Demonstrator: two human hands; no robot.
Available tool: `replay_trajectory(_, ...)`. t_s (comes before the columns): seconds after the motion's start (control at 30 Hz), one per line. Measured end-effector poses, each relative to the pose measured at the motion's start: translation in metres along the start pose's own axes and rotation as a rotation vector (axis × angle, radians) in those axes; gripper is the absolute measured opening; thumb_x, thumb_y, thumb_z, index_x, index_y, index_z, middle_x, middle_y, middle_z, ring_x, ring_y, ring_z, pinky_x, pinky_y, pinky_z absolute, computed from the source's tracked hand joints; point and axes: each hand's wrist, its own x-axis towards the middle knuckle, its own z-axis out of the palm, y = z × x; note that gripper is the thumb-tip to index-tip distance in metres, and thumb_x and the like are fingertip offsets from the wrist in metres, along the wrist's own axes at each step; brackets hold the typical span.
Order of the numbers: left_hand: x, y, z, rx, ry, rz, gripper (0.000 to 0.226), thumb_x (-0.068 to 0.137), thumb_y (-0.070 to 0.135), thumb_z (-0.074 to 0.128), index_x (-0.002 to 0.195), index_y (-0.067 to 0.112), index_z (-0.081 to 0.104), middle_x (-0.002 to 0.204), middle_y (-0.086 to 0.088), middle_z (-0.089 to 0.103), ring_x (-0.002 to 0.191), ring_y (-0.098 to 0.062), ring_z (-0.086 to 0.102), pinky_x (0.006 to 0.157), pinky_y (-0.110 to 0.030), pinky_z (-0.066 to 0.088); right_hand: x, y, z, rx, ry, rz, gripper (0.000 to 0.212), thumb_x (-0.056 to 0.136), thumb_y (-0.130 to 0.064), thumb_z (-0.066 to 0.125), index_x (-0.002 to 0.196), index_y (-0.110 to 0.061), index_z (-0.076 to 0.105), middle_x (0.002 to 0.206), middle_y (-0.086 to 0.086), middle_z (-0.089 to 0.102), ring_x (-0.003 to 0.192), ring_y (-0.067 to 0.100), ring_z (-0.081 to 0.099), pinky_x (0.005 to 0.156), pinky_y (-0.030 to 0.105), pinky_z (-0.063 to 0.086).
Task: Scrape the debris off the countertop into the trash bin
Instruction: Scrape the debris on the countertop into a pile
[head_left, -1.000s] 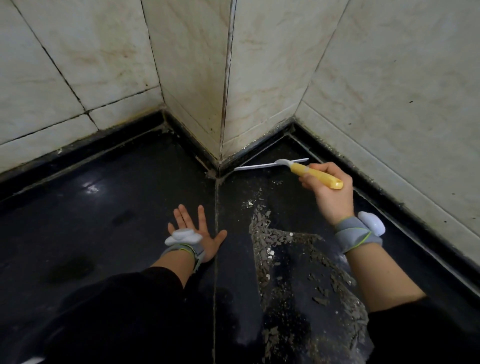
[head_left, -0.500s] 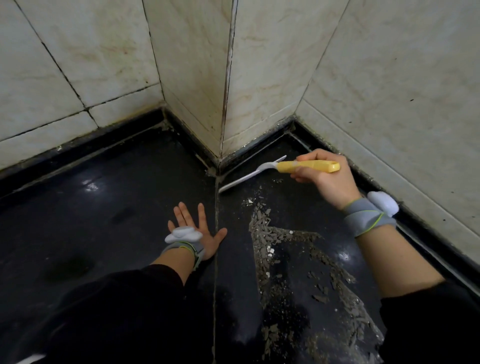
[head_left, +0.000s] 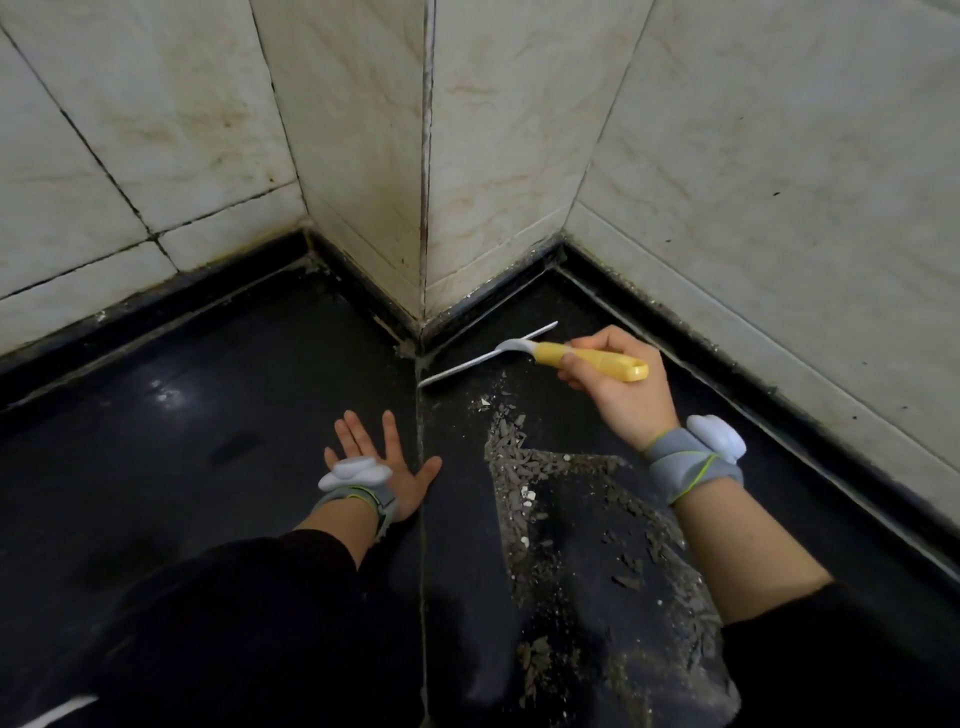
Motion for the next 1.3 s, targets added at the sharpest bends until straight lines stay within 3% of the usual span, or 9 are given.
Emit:
replay_trajectory(0.17, -0.003, -0.007, -0.002, 0.023, -0.012, 0.044, 0.092, 0.086, 0.076, 0.017, 0.149, 0.022, -0.024, 0.15, -0.025, -0.033, 0.142, -0.039, -0.024, 0.115, -0.055, -0.004, -0.026, -0.002, -0.027, -0.086, -0.053, 0.0, 0.009, 0.074, -0.022, 0.072, 0.076, -0.016, 0.067, 0.078, 0.009, 0.073, 0.08, 0.038, 0.068, 0.075, 0.056, 0.054)
replay_trajectory(0.33, -0.021, -0.019, 0.011, 0.035, 0.021, 0.131, 0.084, 0.091, 0.069, 0.016, 0.15, 0.022, -0.02, 0.153, -0.018, -0.031, 0.144, -0.032, -0.024, 0.119, -0.047, -0.007, -0.035, -0.017, -0.043, -0.036, -0.02, -0.001, 0.007, 0.082, -0.001, 0.068, 0.079, -0.006, 0.065, 0.075, 0.021, 0.07, 0.072, 0.04, 0.069, 0.068, 0.045, 0.056)
replay_trajectory(0.6, -0.059, -0.029, 0.039, 0.023, 0.114, 0.158, 0.075, 0.097, 0.058, 0.02, 0.152, 0.02, -0.014, 0.157, -0.011, -0.025, 0.146, -0.027, -0.021, 0.118, -0.041, -0.007, -0.051, -0.012, 0.009, 0.168, 0.057, 0.071, 0.008, 0.081, -0.002, 0.07, 0.084, -0.01, 0.068, 0.077, 0.018, 0.069, 0.073, 0.03, 0.066, 0.072, 0.041, 0.056)
replay_trajectory(0.7, -0.065, -0.029, 0.041, 0.022, 0.112, 0.154, 0.074, 0.098, 0.057, 0.02, 0.152, 0.02, -0.014, 0.157, -0.01, -0.025, 0.146, -0.027, -0.021, 0.118, -0.041, -0.007, -0.059, -0.007, -0.005, 0.102, 0.035, 0.071, 0.012, 0.081, -0.001, 0.07, 0.093, -0.004, 0.071, 0.079, 0.02, 0.07, 0.072, 0.028, 0.066, 0.076, 0.043, 0.056)
replay_trajectory(0.9, -0.078, -0.021, 0.042, 0.041, 0.054, 0.119, 0.073, 0.099, 0.055, 0.016, 0.151, 0.017, -0.018, 0.156, -0.013, -0.027, 0.145, -0.028, -0.021, 0.119, -0.043, -0.006, -0.077, -0.014, -0.056, -0.007, -0.075, 0.101, 0.012, 0.077, 0.003, 0.072, 0.082, -0.008, 0.072, 0.08, 0.023, 0.071, 0.072, 0.032, 0.068, 0.075, 0.042, 0.058)
replay_trajectory(1.03, -0.09, -0.013, 0.047, 0.035, 0.048, 0.094, 0.075, 0.099, 0.055, 0.015, 0.15, 0.014, -0.019, 0.155, -0.015, -0.028, 0.145, -0.03, -0.021, 0.119, -0.044, -0.006, -0.083, -0.022, -0.082, -0.092, -0.114, 0.115, 0.01, 0.075, 0.004, 0.072, 0.08, -0.005, 0.072, 0.075, 0.021, 0.071, 0.063, 0.028, 0.069, 0.065, 0.036, 0.061)
replay_trajectory(1.17, -0.102, 0.007, 0.056, 0.021, 0.048, 0.06, 0.078, 0.098, 0.058, 0.016, 0.15, 0.012, -0.02, 0.154, -0.019, -0.028, 0.145, -0.033, -0.022, 0.119, -0.046, -0.006, -0.081, -0.02, -0.094, 0.034, -0.025, 0.111, 0.01, 0.079, 0.005, 0.069, 0.081, -0.005, 0.069, 0.063, 0.01, 0.071, 0.055, 0.022, 0.068, 0.055, 0.026, 0.058)
replay_trajectory(1.3, -0.105, 0.016, 0.063, 0.012, 0.07, 0.05, 0.078, 0.097, 0.058, 0.015, 0.15, 0.012, -0.02, 0.154, -0.02, -0.028, 0.144, -0.034, -0.021, 0.119, -0.047, -0.006, -0.07, -0.01, -0.082, 0.189, 0.133, 0.102, 0.007, 0.085, 0.0, 0.066, 0.088, -0.007, 0.067, 0.074, 0.015, 0.069, 0.06, 0.021, 0.068, 0.061, 0.027, 0.059)
